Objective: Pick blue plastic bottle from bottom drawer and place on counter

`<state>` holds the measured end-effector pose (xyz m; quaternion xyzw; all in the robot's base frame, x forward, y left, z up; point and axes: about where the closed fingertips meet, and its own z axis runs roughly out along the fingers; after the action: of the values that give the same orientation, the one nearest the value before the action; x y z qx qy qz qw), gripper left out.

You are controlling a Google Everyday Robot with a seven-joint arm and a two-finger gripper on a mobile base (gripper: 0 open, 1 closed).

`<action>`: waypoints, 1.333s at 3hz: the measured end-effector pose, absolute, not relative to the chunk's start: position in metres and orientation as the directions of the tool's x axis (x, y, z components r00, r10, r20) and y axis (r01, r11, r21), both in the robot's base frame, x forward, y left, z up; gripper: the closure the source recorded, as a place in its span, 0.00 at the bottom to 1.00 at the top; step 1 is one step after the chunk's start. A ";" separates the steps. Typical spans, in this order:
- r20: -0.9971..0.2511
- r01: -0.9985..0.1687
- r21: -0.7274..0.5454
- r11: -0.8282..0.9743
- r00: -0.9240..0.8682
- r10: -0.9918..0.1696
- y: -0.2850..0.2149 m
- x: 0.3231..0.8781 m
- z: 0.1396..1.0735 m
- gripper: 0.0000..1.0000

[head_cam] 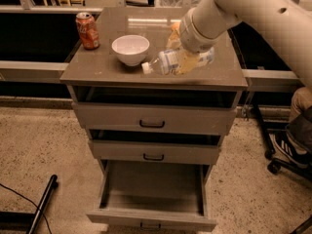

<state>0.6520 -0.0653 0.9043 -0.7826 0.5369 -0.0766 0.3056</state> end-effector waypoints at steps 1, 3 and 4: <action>-0.258 -0.838 -0.514 -0.184 0.356 -0.898 -0.081 0.675 0.884 1.00; -0.246 -0.894 -0.442 -0.074 0.200 -0.948 -0.100 0.696 0.865 0.82; -0.285 -0.894 -0.448 -0.008 0.151 -0.947 -0.098 0.705 0.861 0.58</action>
Offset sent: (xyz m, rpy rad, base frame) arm 0.0479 -0.0505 -0.0475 0.0194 0.1734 -0.2470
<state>0.7047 -0.0984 0.8609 -0.7082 0.6497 -0.0482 0.2719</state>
